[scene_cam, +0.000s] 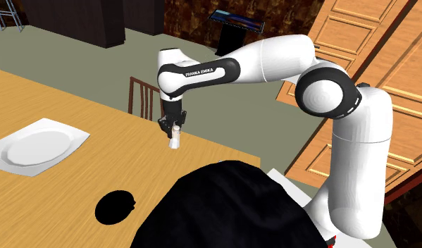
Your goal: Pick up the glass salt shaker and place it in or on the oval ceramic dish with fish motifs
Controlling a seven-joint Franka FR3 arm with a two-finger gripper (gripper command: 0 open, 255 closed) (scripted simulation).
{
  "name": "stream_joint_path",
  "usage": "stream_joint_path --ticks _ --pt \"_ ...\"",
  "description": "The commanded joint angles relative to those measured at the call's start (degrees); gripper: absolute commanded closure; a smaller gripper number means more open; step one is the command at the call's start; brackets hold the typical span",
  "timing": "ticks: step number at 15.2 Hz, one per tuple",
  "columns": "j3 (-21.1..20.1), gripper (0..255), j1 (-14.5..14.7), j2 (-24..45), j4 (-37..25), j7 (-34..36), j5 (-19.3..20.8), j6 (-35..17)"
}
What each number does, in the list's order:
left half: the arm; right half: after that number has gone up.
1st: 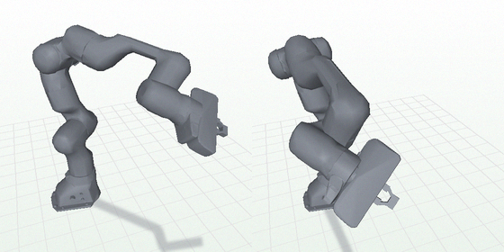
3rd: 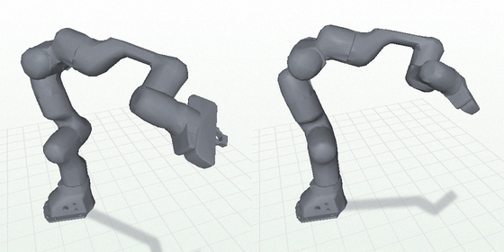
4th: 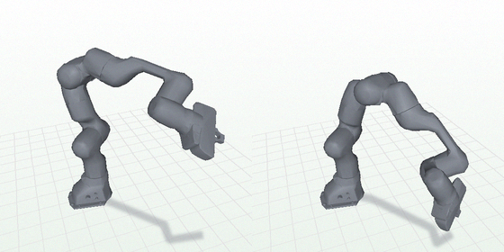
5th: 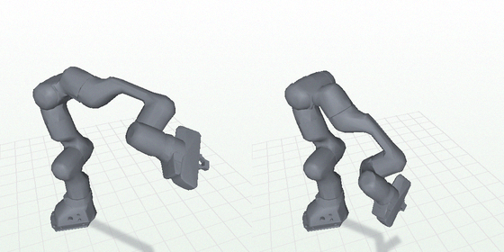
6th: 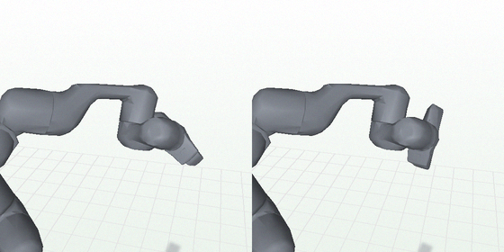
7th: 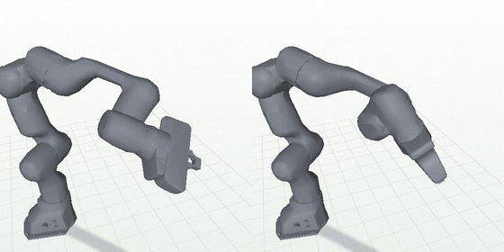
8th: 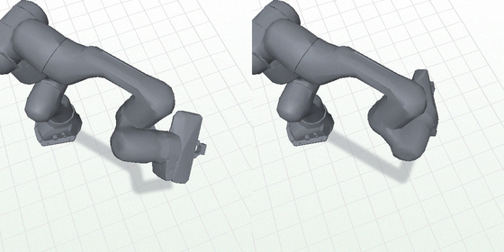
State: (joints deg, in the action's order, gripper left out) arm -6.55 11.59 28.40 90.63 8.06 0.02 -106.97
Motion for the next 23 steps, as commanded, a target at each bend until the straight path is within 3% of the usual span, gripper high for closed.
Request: stream_joint_path --ticks 1,7,23 --pt "-0.03 255 0.03 0.03 0.02 0.0 -0.03 0.02" --pt "-0.03 255 0.02 0.03 0.05 0.0 -0.03 -0.02" --pt "-0.24 255 -0.02 -3.38 -7.23 0.22 -0.35 10.66"
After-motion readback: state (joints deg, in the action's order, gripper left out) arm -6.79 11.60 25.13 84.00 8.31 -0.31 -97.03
